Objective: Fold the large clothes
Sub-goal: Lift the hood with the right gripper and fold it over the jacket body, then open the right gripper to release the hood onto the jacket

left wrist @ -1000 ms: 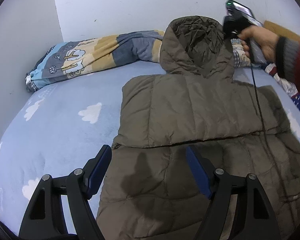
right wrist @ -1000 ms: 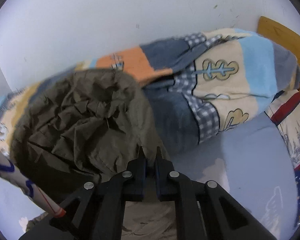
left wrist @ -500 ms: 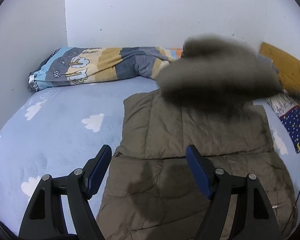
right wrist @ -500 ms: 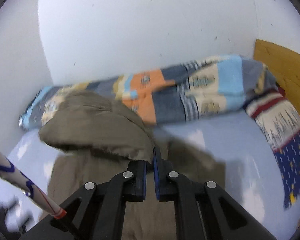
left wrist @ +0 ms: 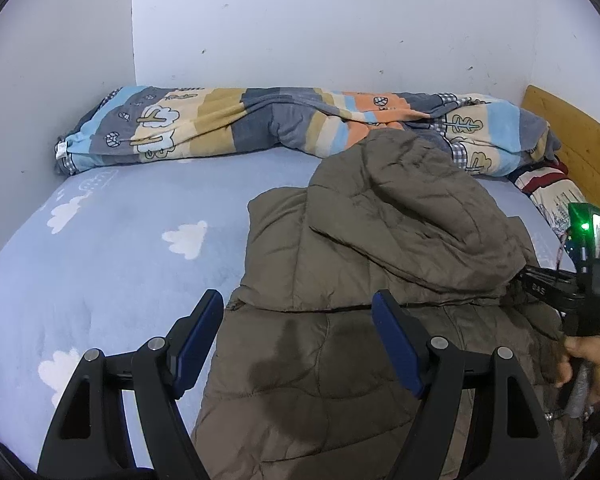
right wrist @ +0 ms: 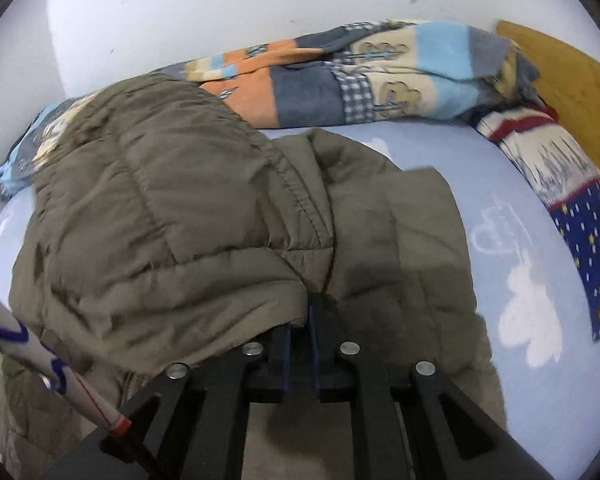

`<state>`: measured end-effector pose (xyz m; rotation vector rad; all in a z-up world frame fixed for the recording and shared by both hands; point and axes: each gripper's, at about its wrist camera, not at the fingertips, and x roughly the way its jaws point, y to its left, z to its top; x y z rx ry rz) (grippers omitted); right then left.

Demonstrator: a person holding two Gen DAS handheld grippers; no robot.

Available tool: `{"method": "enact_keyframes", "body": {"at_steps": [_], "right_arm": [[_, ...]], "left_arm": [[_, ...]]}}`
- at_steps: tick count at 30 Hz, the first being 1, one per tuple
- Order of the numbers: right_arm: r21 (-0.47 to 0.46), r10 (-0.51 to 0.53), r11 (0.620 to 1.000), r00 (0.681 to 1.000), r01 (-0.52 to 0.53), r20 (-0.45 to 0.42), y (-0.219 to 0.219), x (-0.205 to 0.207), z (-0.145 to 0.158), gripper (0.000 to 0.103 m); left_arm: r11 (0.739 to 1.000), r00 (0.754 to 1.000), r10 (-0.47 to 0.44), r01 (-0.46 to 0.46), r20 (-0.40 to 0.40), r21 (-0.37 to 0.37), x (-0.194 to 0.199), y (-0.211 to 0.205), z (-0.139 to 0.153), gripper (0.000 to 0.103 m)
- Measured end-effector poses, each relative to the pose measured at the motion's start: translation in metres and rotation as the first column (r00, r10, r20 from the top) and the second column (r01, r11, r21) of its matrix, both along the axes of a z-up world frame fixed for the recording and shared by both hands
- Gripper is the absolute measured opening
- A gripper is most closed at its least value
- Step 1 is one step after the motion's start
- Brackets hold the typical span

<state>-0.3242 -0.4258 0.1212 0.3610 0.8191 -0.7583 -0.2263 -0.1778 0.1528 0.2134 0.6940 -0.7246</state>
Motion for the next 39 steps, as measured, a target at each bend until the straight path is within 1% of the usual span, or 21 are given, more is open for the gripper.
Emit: {"method": "enact_keyframes", "body": {"at_steps": [1, 2, 4, 6, 7, 9, 10, 11, 13, 15, 16, 18, 21, 23, 24, 26, 28, 30, 32, 35, 39], "right_arm": [[0.001, 0.018, 1.0, 1.0, -0.018, -0.021, 0.003, -0.001, 0.002, 0.025], [0.0, 0.04, 0.999, 0.998, -0.04, -0.04, 0.007, -0.004, 0.006, 0.03], [-0.009, 0.077, 0.997, 0.995, -0.077, -0.056, 0.016, -0.014, 0.014, 0.032], [-0.023, 0.079, 0.997, 0.996, -0.08, -0.049, 0.02, -0.023, 0.024, 0.032], [-0.022, 0.075, 0.997, 0.997, -0.075, -0.032, 0.021, -0.028, 0.032, 0.033], [-0.012, 0.072, 0.997, 0.996, -0.071, 0.045, 0.023, -0.033, 0.05, 0.033], [-0.004, 0.07, 0.998, 0.994, -0.07, 0.081, 0.022, -0.031, 0.059, 0.035], [0.006, 0.068, 0.998, 0.989, -0.069, 0.128, 0.022, -0.026, 0.068, 0.039], [0.015, 0.061, 0.998, 0.983, -0.064, 0.176, 0.02, -0.011, 0.076, 0.044], [0.017, 0.046, 0.999, 0.974, -0.051, 0.221, 0.019, 0.009, 0.077, 0.045], [0.031, 0.038, 0.998, 0.971, -0.047, 0.237, 0.018, 0.023, 0.073, 0.045], [0.052, 0.027, 0.998, 0.973, -0.04, 0.23, 0.016, 0.042, 0.06, 0.045], [0.089, 0.021, 0.995, 0.989, -0.034, 0.147, 0.016, 0.073, 0.021, 0.045], [0.13, 0.023, 0.991, 0.999, -0.029, 0.044, 0.014, 0.09, -0.015, 0.045], [0.14, 0.024, 0.99, 0.999, -0.027, 0.027, 0.012, 0.092, -0.024, 0.045], [0.143, 0.024, 0.989, 0.999, -0.03, 0.042, 0.01, 0.09, -0.031, 0.045], [0.159, 0.021, 0.987, 0.999, -0.028, 0.046, 0.009, 0.089, -0.024, 0.045], [0.149, 0.016, 0.989, 0.998, -0.025, 0.057, 0.012, 0.085, -0.012, 0.045], [0.099, 0.023, 0.995, 0.995, -0.033, 0.099, 0.023, 0.08, 0.008, 0.045], [0.046, 0.079, 0.995, 0.984, -0.087, 0.162, 0.043, 0.081, 0.031, 0.046], [0.042, 0.1, 0.993, 0.966, -0.113, 0.237, 0.049, 0.071, 0.051, 0.046]], "left_arm": [[1.0, 1.0, 0.001, -0.001, 0.0, 0.0, 0.0, 0.0, 0.0, 0.076], [1.0, 1.0, 0.003, -0.003, 0.001, -0.001, 0.0, 0.001, 0.0, 0.076], [1.0, 1.0, 0.01, -0.01, 0.002, -0.01, 0.0, 0.004, 0.002, 0.076], [1.0, 1.0, 0.019, -0.019, -0.004, -0.019, 0.003, 0.007, 0.003, 0.076], [1.0, 1.0, 0.023, -0.023, -0.008, -0.022, 0.003, 0.008, 0.003, 0.076], [0.999, 1.0, 0.025, -0.025, -0.013, -0.02, 0.004, 0.007, 0.002, 0.076], [1.0, 1.0, 0.026, -0.027, -0.013, -0.017, 0.004, 0.006, 0.001, 0.076], [1.0, 1.0, 0.024, -0.024, -0.012, -0.012, 0.003, 0.004, 0.001, 0.076], [1.0, 1.0, 0.019, -0.019, -0.005, -0.001, 0.001, 0.002, 0.0, 0.076], [1.0, 1.0, 0.018, -0.018, 0.006, 0.007, 0.0, 0.0, 0.0, 0.076], [1.0, 1.0, 0.016, -0.016, 0.007, 0.008, 0.0, -0.001, 0.0, 0.076], [1.0, 1.0, 0.016, -0.016, 0.008, 0.009, 0.0, -0.001, -0.001, 0.076], [1.0, 1.0, 0.011, -0.011, 0.005, 0.013, 0.002, -0.002, -0.001, 0.076], [1.0, 1.0, 0.009, -0.009, 0.001, 0.011, 0.003, -0.001, -0.001, 0.076], [1.0, 1.0, 0.007, -0.007, -0.003, 0.009, 0.004, -0.001, -0.001, 0.076], [1.0, 1.0, 0.007, -0.007, -0.004, 0.01, 0.005, -0.001, -0.001, 0.076], [1.0, 1.0, 0.008, -0.008, -0.006, 0.009, 0.005, -0.001, -0.001, 0.076], [1.0, 1.0, 0.009, -0.009, -0.012, 0.007, 0.007, -0.001, -0.001, 0.076], [1.0, 1.0, 0.009, -0.009, -0.014, 0.006, 0.007, -0.002, -0.001, 0.076], [1.0, 1.0, -0.002, 0.002, -0.025, 0.003, 0.008, -0.004, -0.002, 0.076], [0.999, 0.995, -0.052, 0.052, -0.08, -0.006, 0.017, -0.016, -0.002, 0.076]]}}
